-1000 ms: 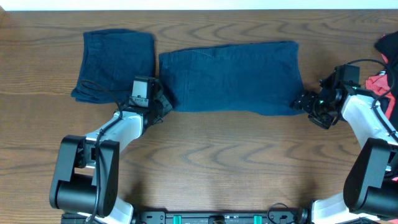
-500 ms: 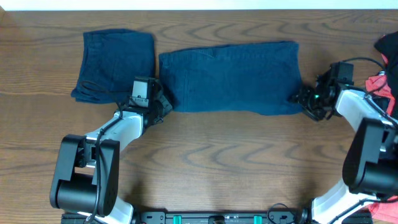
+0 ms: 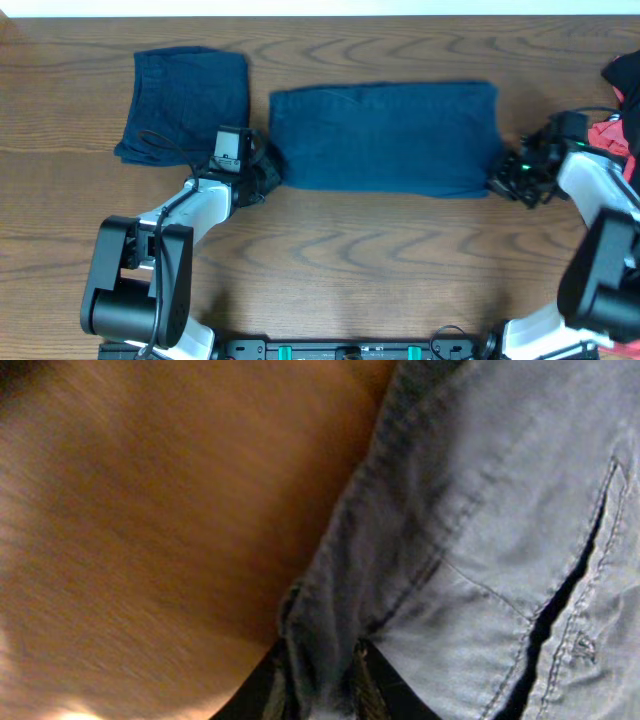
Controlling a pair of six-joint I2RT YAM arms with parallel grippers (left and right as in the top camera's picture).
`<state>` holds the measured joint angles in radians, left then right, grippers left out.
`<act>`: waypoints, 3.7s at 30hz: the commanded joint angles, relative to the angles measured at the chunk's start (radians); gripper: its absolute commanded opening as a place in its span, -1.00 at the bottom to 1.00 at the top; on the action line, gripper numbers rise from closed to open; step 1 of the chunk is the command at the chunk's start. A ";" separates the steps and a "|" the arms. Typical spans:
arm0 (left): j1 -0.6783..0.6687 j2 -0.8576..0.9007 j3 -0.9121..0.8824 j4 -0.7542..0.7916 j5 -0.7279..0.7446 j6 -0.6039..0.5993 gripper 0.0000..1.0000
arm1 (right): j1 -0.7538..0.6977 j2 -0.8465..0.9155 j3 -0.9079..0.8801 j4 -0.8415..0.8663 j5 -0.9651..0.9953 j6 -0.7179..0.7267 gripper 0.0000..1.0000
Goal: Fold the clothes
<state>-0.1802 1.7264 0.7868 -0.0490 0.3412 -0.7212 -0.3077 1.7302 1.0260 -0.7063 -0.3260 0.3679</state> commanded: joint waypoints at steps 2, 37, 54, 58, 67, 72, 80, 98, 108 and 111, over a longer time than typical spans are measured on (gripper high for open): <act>0.005 0.024 -0.017 -0.090 0.043 0.021 -0.70 | -0.071 -0.110 -0.003 -0.050 0.212 -0.025 -0.98; -0.001 0.076 0.136 0.100 0.176 0.538 0.53 | 0.261 -0.130 -0.003 0.159 -0.024 -0.126 -0.35; -0.071 0.203 0.138 0.142 0.269 0.590 0.49 | 0.418 0.149 -0.003 0.258 -0.010 -0.099 -0.73; -0.106 0.216 0.138 0.152 0.245 0.588 0.43 | 0.418 0.147 -0.003 0.243 0.002 -0.100 -0.74; -0.110 0.219 0.138 0.123 0.161 0.574 -0.61 | 0.417 0.145 -0.003 0.238 0.004 -0.099 -0.81; -0.092 0.157 0.161 -0.024 0.157 0.620 -0.88 | 0.393 0.069 -0.002 0.208 0.005 -0.100 -0.85; -0.055 -0.089 0.369 -0.576 -0.124 0.801 -0.89 | 0.250 -0.224 -0.001 0.167 0.004 -0.012 -0.91; -0.338 -0.153 0.587 -0.657 -0.058 0.580 -0.88 | 0.167 -0.392 -0.001 0.096 0.018 0.013 -0.91; -0.380 -0.171 0.587 -0.711 -0.223 0.513 -0.88 | 0.167 -0.385 -0.001 0.025 0.092 0.008 -0.88; -0.328 -0.208 0.590 -0.792 -0.336 0.542 -0.88 | 0.167 -0.385 -0.001 0.020 0.094 0.008 -0.89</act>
<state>-0.5556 1.5631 1.3552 -0.8074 0.1406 -0.1841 -0.1345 1.3437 1.0214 -0.6830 -0.2558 0.3733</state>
